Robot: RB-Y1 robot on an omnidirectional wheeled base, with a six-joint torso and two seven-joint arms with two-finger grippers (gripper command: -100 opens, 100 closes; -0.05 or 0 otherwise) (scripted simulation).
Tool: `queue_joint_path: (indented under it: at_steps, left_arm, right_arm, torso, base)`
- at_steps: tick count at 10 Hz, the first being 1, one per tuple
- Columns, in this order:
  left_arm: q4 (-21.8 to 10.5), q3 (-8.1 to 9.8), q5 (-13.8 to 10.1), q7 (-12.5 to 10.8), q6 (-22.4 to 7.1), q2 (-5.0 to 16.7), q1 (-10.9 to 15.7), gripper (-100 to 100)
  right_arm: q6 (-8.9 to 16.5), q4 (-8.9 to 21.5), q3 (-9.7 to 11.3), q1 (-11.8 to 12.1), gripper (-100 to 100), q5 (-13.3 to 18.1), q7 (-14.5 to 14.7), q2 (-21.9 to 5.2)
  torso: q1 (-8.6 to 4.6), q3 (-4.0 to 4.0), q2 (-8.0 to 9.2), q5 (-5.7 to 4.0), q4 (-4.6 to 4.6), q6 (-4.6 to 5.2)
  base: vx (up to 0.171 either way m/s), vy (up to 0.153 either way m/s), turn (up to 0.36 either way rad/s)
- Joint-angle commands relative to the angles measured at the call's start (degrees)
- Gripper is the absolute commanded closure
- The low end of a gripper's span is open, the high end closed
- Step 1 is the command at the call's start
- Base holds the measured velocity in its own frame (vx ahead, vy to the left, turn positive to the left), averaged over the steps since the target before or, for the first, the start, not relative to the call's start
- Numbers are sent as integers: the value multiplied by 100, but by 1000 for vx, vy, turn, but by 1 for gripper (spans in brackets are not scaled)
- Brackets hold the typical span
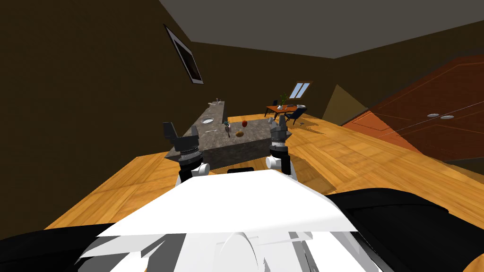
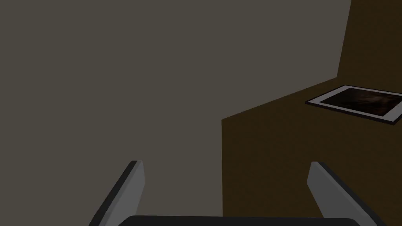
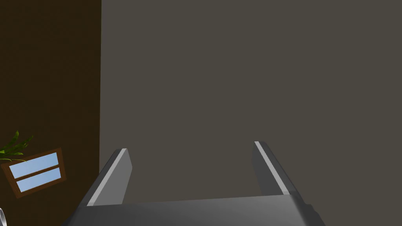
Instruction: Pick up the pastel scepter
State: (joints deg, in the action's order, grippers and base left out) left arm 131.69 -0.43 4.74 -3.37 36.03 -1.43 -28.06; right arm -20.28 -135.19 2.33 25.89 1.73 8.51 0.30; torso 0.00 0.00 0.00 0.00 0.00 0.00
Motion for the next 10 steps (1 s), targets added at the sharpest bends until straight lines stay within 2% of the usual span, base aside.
queue_joint_path:
  at_steps: [1, 5, 10]
  left_arm:
    - [-46, 1, 28, 21, -11, 181, 18, -100]
    - [-303, 6, 186, 139, -70, 689, 115, -100]
    - [-812, 14, 496, 373, -188, 1148, 307, -100]
  right_arm:
    - [0, 0, 0, 0, 0, 0, 0, 0]
    - [0, 0, 0, 0, 0, 0, 0, 0]
    - [0, 0, 0, 0, 0, 0, 0, 0]
  torso:
    - [0, 0, 0, 0, 0, 0]
    - [2, -2, -4, 0, -1, 1]
    - [1, -5, -8, 0, -2, 0]
  base:
    - [3, -1, -26]
    - [9, -1, -52]
    - [18, -2, -84]
